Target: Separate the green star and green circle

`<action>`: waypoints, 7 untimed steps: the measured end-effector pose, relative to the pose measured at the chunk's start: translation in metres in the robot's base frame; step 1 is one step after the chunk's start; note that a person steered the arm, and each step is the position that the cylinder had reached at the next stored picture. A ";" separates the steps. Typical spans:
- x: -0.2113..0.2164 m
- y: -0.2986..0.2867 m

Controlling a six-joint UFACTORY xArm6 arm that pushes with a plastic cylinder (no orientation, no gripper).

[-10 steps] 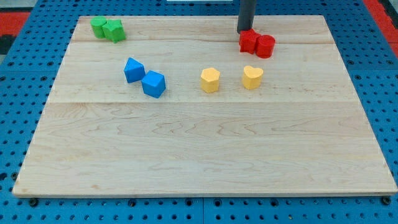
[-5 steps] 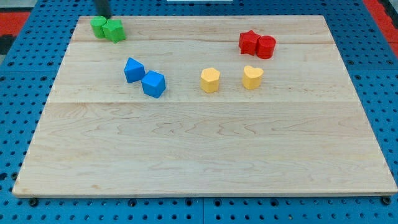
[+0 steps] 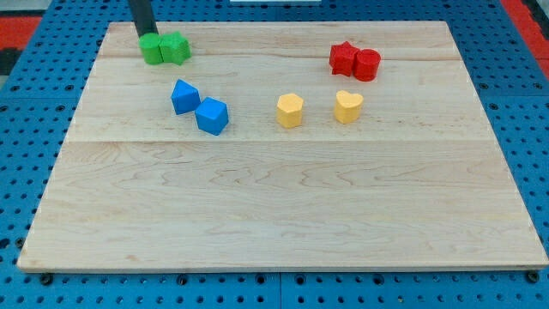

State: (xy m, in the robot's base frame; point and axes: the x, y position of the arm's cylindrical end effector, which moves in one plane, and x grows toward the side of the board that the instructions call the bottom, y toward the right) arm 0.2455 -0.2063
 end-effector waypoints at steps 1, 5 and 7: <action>0.031 -0.007; 0.048 -0.001; 0.085 -0.036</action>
